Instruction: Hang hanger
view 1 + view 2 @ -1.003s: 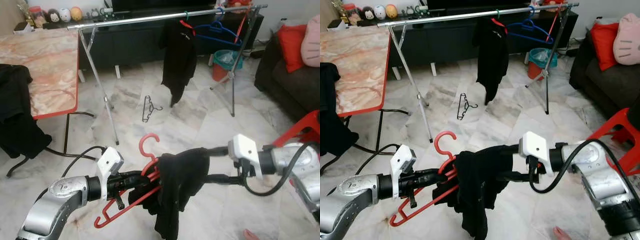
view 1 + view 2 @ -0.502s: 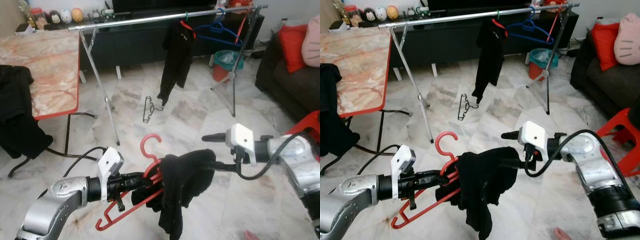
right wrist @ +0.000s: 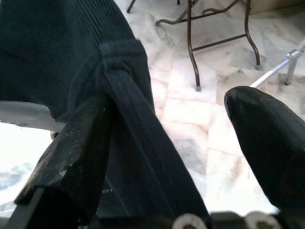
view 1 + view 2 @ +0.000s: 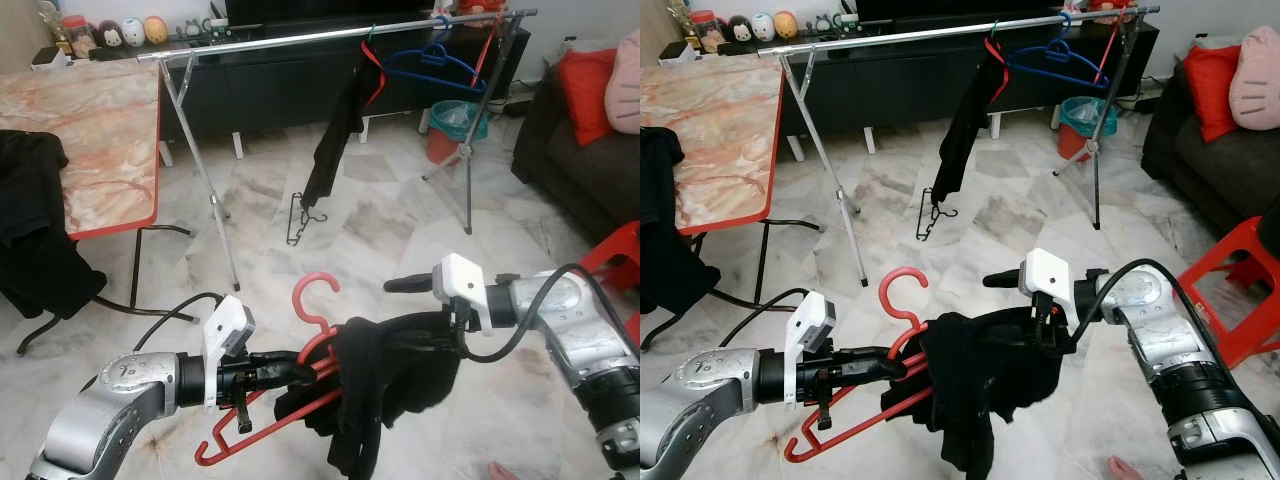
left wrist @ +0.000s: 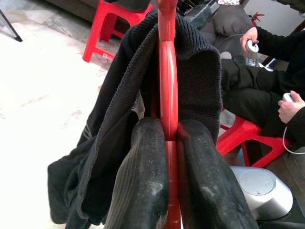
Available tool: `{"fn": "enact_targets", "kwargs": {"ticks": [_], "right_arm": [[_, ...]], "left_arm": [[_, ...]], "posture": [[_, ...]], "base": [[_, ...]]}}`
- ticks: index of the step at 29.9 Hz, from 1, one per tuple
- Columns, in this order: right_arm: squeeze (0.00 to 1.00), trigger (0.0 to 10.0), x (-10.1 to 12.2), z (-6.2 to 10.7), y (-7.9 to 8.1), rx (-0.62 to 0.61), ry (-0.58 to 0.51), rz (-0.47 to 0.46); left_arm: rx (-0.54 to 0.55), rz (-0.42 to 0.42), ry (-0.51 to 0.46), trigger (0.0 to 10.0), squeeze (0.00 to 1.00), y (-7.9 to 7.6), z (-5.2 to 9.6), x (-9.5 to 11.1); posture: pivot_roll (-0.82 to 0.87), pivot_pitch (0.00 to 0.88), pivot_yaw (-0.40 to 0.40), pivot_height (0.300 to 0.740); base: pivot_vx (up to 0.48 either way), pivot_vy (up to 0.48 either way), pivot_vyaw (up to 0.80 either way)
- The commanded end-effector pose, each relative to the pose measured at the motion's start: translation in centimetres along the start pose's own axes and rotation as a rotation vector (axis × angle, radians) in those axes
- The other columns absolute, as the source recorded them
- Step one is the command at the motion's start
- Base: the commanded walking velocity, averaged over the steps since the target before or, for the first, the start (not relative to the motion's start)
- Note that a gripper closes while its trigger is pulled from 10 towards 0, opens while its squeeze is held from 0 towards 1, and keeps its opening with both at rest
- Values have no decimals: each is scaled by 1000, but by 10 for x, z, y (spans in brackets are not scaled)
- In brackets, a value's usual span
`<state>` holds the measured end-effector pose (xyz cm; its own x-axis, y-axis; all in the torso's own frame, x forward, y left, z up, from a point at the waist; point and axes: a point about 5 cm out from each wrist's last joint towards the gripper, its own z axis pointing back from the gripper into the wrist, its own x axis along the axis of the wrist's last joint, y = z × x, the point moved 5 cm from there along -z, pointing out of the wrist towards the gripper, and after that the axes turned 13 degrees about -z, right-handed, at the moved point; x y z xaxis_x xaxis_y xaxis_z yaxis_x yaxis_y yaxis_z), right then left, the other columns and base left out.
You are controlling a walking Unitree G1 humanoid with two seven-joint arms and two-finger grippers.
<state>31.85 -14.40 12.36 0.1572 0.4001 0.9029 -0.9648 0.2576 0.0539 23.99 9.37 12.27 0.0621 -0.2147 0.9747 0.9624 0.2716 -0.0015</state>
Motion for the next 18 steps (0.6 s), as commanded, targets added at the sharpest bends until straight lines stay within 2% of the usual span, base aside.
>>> {"fn": "enact_targets", "kwargs": {"ticks": [1,2,3,4,5,11,18], "right_arm": [[0,10000,6,1,-1,11,-29,-4],[0,10000,7,0,-1,17,-42,-16],[0,9373,8,-1,-2,24,-68,-36],[0,9373,9,-1,-2,25,-76,-41],[0,0,9,-2,1,56,-88,-65],[0,0,0,-7,11,119,-69,-93],[0,0,-2,-5,10,123,-71,-113]], "left_arm": [[-40,-44,-46,10000,0,-5,-1,16],[-41,-43,-47,10000,0,-5,-1,16],[-43,-44,-43,10000,0,-5,-1,15],[-44,-46,-39,10000,0,-5,-1,15],[-44,-44,-39,10000,0,-5,-1,14],[-67,-41,-61,10000,0,-9,-1,19],[-79,-47,-58,10000,0,-10,-1,20]], "posture": [[19,77,-2,740],[19,77,-2,740],[22,81,-4,740],[22,81,-4,740],[22,81,-4,740],[26,85,-2,740],[25,82,-3,740]], "base": [[0,0,0],[0,0,0],[0,0,0],[0,0,0],[0,0,0],[0,0,0],[0,0,0]]}}
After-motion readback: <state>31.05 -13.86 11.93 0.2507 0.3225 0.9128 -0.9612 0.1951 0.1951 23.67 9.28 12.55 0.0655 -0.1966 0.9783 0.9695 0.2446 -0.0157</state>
